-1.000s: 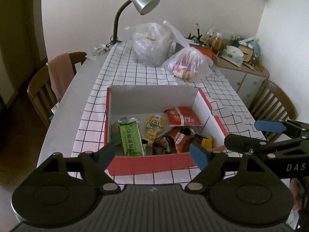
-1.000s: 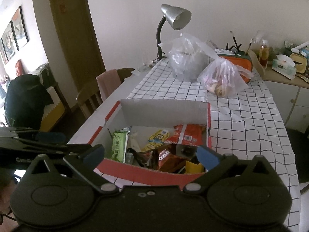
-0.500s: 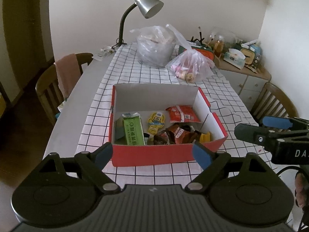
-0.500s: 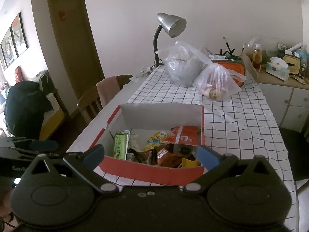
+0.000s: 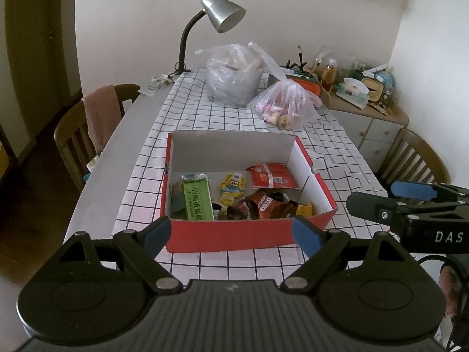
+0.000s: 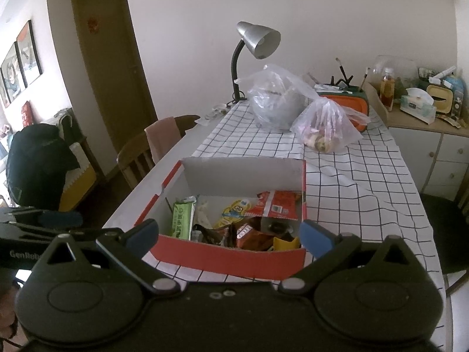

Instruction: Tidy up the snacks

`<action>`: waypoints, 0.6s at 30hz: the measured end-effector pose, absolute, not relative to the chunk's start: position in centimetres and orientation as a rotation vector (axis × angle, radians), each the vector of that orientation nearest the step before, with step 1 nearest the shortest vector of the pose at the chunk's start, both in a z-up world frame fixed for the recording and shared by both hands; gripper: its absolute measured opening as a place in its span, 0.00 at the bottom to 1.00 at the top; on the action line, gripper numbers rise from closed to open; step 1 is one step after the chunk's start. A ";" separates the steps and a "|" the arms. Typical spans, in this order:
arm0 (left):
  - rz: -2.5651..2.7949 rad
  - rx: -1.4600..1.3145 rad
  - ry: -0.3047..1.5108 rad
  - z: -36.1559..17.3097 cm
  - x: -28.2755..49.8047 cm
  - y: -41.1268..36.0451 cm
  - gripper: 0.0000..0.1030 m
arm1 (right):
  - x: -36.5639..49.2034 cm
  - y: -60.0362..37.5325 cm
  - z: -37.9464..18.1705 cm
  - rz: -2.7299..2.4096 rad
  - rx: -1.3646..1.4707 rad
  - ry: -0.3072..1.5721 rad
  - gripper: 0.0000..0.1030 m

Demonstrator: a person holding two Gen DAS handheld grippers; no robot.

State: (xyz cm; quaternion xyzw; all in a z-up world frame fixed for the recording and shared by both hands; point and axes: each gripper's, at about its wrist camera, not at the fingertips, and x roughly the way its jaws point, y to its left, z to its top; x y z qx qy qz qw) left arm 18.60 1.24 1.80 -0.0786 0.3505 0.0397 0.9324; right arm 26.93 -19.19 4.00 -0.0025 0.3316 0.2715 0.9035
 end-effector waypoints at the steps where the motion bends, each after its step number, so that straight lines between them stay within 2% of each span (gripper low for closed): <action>1: 0.083 -0.160 0.718 1.8 18.6 1.2 0.87 | 26.9 -19.3 4.0 0.565 -0.003 0.687 1.00; 18: 0.085 -0.162 0.716 1.8 18.5 1.0 0.87 | 26.8 -19.6 4.0 0.578 0.010 0.697 1.00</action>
